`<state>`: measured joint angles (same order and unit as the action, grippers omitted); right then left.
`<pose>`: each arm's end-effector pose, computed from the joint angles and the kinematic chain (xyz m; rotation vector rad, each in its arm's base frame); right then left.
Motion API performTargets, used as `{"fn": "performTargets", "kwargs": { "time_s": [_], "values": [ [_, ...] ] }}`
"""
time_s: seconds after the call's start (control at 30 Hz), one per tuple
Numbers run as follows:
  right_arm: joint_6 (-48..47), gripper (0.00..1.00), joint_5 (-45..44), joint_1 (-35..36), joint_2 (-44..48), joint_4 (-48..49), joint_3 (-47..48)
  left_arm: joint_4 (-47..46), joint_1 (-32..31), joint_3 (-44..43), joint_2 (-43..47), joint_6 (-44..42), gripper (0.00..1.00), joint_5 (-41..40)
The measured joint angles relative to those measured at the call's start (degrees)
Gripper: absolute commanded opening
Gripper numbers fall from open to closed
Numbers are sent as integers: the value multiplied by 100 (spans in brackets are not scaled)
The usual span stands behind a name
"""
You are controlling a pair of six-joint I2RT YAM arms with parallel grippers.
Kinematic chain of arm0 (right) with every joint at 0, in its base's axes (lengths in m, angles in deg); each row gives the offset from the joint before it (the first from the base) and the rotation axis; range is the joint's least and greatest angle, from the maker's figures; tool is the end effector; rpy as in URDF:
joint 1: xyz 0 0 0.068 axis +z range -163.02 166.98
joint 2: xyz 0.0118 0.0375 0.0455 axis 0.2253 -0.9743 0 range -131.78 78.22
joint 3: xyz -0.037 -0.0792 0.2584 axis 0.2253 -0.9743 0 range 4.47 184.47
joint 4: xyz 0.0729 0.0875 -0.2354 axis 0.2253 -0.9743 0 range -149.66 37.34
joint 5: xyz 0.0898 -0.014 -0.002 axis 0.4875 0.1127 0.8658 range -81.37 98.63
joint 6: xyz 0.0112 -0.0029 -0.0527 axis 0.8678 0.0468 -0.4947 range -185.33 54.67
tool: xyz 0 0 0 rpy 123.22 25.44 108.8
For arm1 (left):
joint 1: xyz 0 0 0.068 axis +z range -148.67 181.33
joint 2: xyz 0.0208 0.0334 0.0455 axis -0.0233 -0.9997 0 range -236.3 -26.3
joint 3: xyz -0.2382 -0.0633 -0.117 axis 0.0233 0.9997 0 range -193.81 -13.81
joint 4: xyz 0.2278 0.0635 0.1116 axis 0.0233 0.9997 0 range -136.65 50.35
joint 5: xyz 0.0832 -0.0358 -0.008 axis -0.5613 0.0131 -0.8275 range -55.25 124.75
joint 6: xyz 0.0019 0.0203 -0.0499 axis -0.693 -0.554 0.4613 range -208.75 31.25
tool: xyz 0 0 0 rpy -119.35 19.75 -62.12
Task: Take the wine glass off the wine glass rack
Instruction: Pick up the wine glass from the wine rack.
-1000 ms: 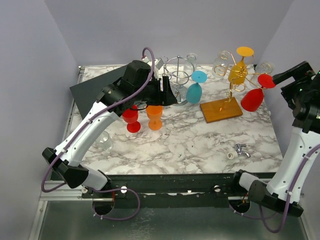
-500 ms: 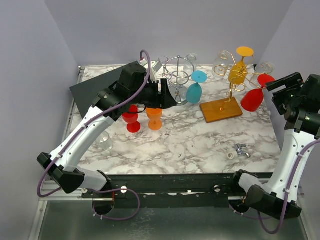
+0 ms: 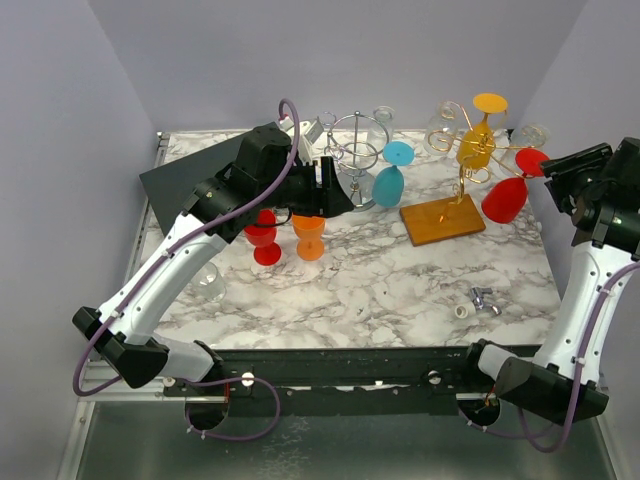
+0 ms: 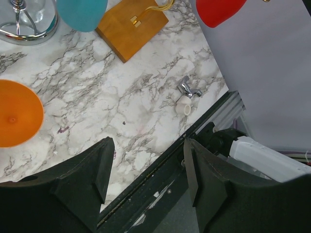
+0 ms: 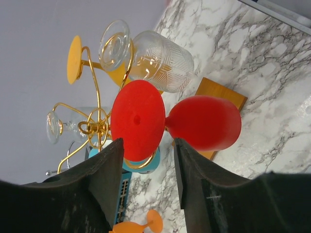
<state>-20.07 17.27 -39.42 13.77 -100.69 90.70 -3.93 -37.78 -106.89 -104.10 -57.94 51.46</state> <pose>0.1899 -0.0883 0.4500 1.1163 1.7100 0.3600 0.2114 -0.1850 0.4443 0.3534 2.1705 -1.0263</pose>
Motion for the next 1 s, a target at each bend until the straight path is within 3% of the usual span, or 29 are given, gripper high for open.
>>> {"fn": "performTargets", "kwargs": {
  "time_s": [0.2, 0.5, 0.83, 1.0],
  "values": [
    [120, 42, 4, -37, -114, 195, -11, -22, 0, 0, 2, 0, 65, 2],
    [197, 40, 7, -37, -190, 376, -197, -22, 0, -2, 2, 0, 65, 7],
    [297, 25, 4, -63, -319, 588, -271, -22, 0, -17, 0, 0, 65, 26],
    [339, 14, 4, -63, -337, 629, -286, -22, 0, -31, -4, 0, 65, 26]
  ]
}}
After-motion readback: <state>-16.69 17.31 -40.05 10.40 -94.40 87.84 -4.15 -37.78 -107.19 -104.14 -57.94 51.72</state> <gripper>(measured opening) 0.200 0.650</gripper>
